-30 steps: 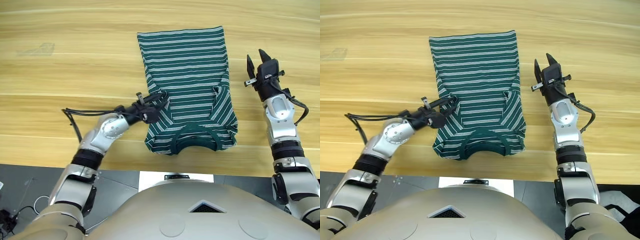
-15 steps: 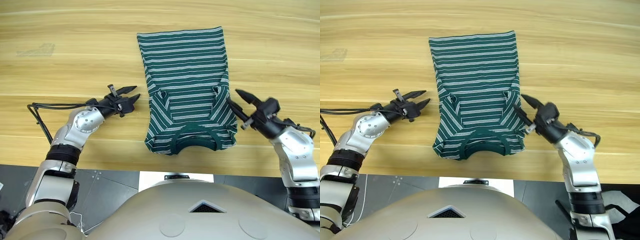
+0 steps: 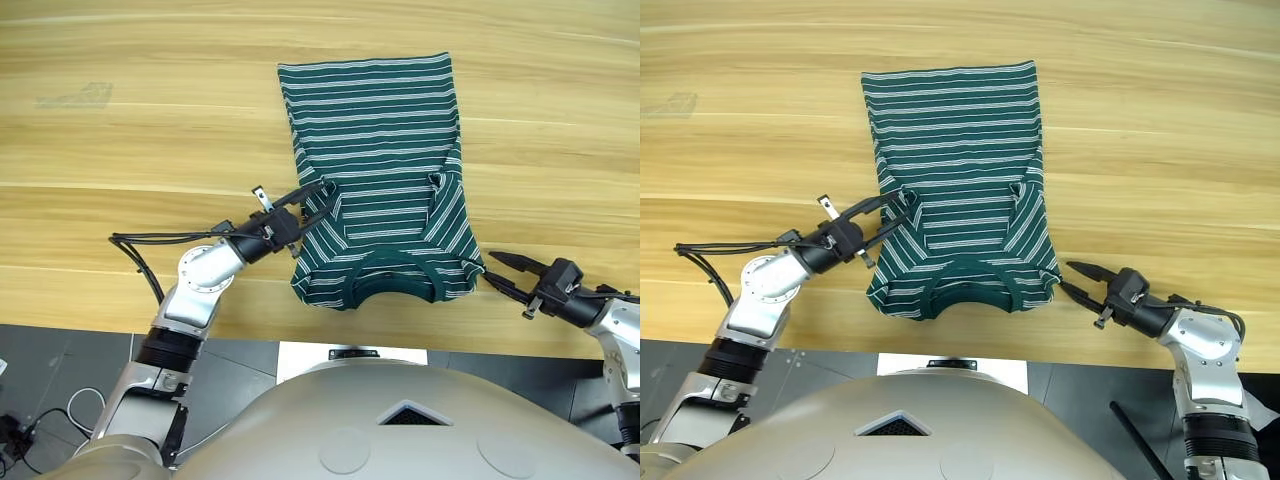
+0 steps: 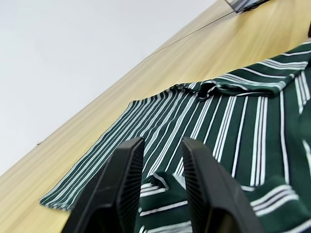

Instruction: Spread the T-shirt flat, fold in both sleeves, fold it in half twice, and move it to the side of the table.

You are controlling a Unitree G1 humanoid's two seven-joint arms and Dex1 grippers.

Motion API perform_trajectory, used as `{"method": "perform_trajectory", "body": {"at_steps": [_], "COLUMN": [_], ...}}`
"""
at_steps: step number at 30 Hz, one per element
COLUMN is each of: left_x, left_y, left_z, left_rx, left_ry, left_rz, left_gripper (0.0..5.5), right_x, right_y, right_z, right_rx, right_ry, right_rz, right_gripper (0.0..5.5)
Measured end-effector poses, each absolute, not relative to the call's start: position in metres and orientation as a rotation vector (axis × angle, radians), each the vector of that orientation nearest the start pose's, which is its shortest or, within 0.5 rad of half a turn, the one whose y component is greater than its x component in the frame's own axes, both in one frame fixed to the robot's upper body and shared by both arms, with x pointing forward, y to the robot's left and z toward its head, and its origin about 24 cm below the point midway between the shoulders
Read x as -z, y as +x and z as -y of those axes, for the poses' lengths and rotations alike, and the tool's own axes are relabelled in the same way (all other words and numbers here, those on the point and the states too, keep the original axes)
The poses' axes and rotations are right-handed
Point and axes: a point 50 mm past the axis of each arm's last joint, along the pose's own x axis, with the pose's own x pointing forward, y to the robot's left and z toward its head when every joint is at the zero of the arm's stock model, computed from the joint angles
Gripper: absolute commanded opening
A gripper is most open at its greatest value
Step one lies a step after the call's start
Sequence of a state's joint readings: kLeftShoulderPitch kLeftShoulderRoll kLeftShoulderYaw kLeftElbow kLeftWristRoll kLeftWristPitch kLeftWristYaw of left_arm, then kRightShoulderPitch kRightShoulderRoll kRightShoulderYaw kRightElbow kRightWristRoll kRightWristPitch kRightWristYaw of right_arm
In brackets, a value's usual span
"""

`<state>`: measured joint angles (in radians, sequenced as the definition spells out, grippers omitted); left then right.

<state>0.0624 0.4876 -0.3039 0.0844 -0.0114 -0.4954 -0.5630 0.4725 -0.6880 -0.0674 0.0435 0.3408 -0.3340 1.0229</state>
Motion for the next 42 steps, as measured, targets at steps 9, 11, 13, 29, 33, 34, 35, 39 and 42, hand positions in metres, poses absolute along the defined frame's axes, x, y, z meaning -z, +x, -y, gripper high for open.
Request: {"method": "perform_trajectory", "body": {"at_steps": [9, 11, 13, 29, 33, 34, 35, 39, 42], "left_x": [0.005, 0.005, 0.006, 0.001, 0.001, 0.001, 0.002, 0.002, 0.003], "left_y": [0.218, 0.225, 0.230, 0.240, 0.240, 0.239, 0.239, 0.240, 0.240], "left_z": [-0.110, -0.109, -0.111, -0.165, -0.165, -0.165, -0.165, -0.162, -0.162], "left_rx": [1.085, 1.105, 1.116, 1.079, 1.065, 1.061, 1.056, 1.047, 1.045], "left_ry": [0.553, 0.595, 0.624, 0.790, 0.779, 0.773, 0.771, 0.759, 0.757], "left_rz": [0.000, 0.010, 0.014, 0.001, 0.005, 0.005, 0.006, 0.012, 0.011], "left_gripper": [1.40, 1.40, 1.40, 1.40, 1.40, 1.40, 1.40, 1.40, 1.40], "right_x": [-0.033, -0.034, -0.041, -0.051, -0.022, -0.013, -0.007, -0.004, -0.005], "right_y": [0.126, 0.132, 0.141, 0.172, 0.167, 0.164, 0.159, 0.151, 0.148], "right_z": [0.250, 0.254, 0.266, 0.187, 0.194, 0.196, 0.195, 0.189, 0.195], "right_rx": [-1.001, -0.980, -0.921, -1.147, -1.122, -1.110, -1.119, -1.135, -1.132], "right_ry": [-0.235, -0.262, -0.294, -0.271, -0.297, -0.311, -0.317, -0.315, -0.333], "right_rz": [-0.277, -0.268, -0.238, -0.037, -0.176, -0.222, -0.249, -0.233, -0.244], "right_gripper": [1.67, 1.67, 1.67, 1.67, 1.67, 1.67, 1.67, 1.67, 1.67]}}
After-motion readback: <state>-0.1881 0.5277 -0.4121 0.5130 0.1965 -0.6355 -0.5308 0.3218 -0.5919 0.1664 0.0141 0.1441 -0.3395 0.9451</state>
